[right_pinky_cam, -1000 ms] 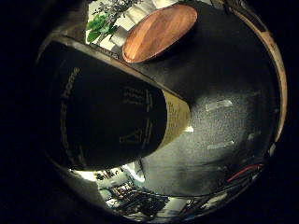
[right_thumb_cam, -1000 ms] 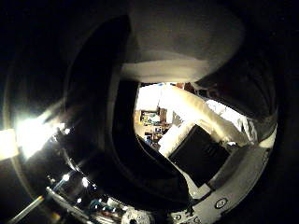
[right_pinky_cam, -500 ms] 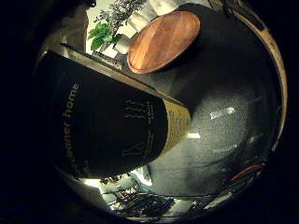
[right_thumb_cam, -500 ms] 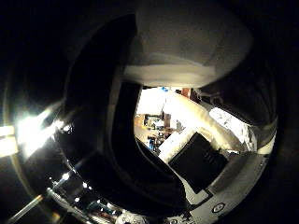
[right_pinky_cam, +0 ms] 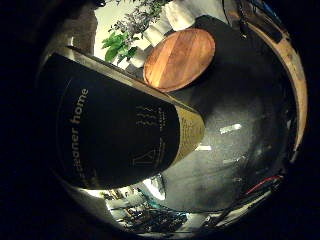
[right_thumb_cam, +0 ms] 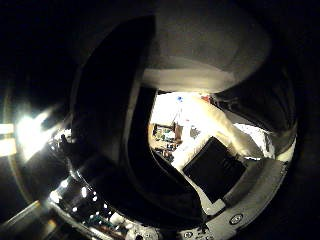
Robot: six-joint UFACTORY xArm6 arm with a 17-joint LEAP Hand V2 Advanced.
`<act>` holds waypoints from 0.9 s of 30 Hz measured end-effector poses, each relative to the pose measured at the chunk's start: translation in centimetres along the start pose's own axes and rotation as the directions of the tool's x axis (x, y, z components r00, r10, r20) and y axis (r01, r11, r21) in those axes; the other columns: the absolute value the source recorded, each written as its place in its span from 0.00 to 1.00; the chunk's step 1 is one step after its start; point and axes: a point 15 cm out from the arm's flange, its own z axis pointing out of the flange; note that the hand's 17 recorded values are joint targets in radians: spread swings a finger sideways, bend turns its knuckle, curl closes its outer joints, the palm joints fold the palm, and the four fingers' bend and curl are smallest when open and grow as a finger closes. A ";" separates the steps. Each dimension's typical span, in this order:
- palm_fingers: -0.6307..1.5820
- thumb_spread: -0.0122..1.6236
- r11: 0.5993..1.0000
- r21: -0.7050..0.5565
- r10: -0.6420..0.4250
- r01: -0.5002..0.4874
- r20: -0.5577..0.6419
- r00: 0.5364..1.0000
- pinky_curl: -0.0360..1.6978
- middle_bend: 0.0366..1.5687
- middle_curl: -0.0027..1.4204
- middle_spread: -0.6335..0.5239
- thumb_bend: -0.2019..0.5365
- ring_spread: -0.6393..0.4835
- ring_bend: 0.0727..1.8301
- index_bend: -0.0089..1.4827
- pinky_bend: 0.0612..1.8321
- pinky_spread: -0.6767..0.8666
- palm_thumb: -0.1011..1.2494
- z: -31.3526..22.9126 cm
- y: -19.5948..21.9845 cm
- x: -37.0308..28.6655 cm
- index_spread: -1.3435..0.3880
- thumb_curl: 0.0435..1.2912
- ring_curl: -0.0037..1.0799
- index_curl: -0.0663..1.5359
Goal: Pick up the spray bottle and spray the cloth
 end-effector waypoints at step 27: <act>0.69 0.69 0.940 -0.095 -0.336 0.327 -0.419 0.844 0.74 0.77 0.77 0.33 0.25 0.31 0.74 0.71 0.66 0.30 0.73 0.0 2.4 -15.7 0.57 0.28 0.88 0.71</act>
